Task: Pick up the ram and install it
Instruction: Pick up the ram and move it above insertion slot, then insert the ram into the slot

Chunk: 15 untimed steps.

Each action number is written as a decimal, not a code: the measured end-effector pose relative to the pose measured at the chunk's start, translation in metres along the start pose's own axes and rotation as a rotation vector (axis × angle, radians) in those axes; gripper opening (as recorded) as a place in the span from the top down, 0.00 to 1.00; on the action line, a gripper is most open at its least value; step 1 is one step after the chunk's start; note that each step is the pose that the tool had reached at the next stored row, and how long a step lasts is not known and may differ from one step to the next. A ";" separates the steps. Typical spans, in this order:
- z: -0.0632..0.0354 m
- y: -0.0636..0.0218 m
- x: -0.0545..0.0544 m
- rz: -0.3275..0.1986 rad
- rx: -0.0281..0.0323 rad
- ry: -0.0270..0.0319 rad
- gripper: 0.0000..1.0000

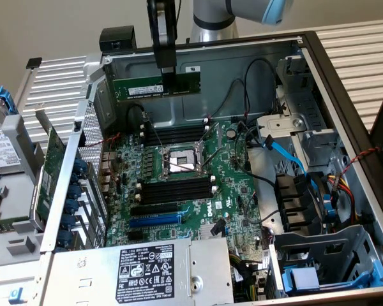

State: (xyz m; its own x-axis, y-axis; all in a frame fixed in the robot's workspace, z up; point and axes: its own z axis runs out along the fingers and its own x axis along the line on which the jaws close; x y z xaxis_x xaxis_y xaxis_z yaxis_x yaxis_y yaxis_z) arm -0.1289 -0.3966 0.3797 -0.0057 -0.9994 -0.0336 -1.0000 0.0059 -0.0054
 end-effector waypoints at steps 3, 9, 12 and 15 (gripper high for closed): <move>0.0040 -0.0008 -0.001 0.000 0.0012 -0.0001 0.86; 0.0147 -0.0008 -0.001 -0.001 0.0037 0.0001 0.86; 0.0202 -0.0010 -0.001 -0.001 0.0042 0.0000 0.86; 0.0256 -0.0015 -0.001 -0.001 0.0042 0.0000 0.86</move>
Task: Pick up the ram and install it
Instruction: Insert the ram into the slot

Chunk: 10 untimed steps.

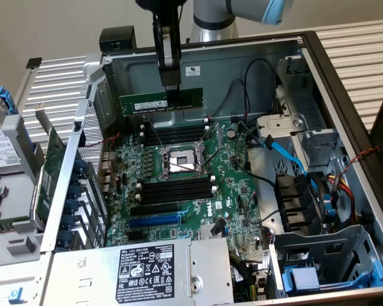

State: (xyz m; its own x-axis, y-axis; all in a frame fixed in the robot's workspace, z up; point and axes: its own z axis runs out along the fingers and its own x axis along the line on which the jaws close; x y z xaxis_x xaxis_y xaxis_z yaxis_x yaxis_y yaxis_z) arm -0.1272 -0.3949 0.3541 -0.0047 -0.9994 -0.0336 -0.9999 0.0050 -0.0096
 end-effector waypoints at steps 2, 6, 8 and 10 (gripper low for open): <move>0.0036 -0.0007 0.000 0.000 0.0000 0.0001 0.86; 0.0108 -0.0012 0.000 0.000 0.0000 0.0001 0.86; 0.0146 -0.0014 0.000 0.000 0.0000 0.0001 0.86; 0.0179 -0.0016 0.001 0.000 -0.0005 0.0001 0.86</move>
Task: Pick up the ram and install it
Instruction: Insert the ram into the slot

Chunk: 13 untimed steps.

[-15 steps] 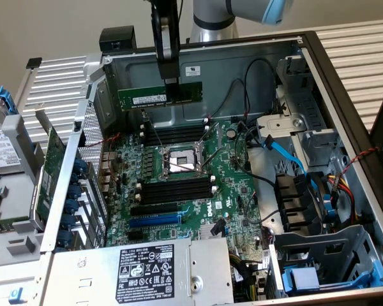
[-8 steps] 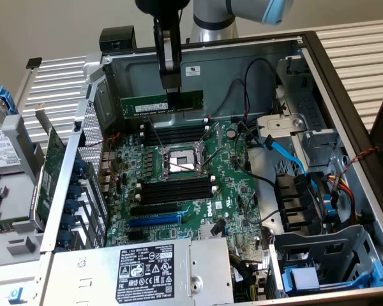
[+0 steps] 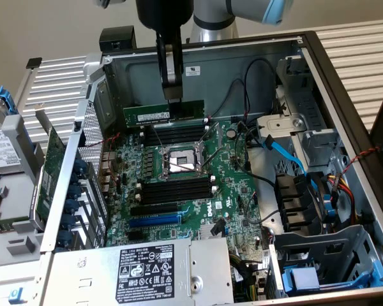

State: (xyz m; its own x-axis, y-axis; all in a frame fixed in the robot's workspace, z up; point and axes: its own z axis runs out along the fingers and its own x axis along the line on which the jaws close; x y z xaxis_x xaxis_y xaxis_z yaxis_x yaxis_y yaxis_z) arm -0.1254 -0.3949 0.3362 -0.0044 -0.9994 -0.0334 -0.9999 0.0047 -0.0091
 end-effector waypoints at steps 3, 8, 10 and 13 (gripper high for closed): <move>0.0031 -0.0013 0.000 0.000 -0.0032 0.0000 0.86; 0.0064 -0.0032 0.002 0.001 -0.0127 0.0001 0.86; 0.0075 -0.0033 0.003 0.001 -0.0130 0.0001 0.86; 0.0107 -0.0034 0.004 0.001 -0.0130 0.0000 0.86</move>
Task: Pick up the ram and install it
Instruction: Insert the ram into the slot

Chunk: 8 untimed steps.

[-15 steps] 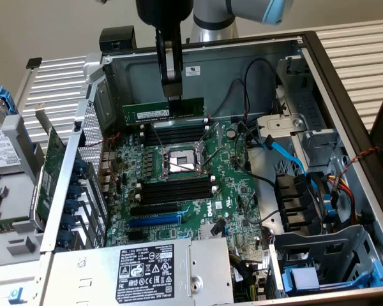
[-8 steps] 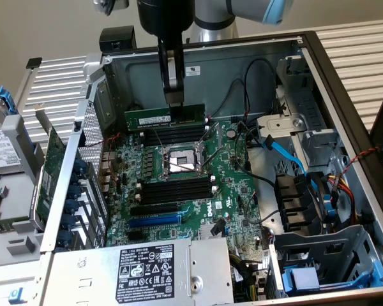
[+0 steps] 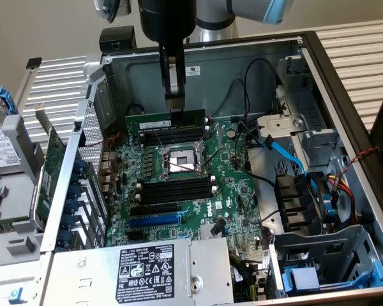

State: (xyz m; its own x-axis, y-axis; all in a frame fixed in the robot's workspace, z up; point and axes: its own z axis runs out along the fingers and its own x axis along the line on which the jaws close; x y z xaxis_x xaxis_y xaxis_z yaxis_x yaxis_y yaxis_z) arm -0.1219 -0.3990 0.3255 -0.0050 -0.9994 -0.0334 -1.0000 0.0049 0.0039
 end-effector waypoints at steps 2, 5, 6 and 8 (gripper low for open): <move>0.0031 -0.0004 0.001 0.000 -0.0001 0.0001 0.86; 0.0086 -0.0009 0.001 0.000 -0.0001 0.0001 0.86; 0.0104 -0.0011 0.001 0.000 -0.0001 0.0002 0.86; 0.0141 -0.0017 0.001 0.001 0.0000 0.0001 0.86</move>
State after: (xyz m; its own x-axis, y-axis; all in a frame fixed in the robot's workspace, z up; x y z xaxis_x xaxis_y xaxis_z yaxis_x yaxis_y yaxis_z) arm -0.1203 -0.3998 0.3114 -0.0059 -0.9994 -0.0334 -1.0000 0.0058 0.0040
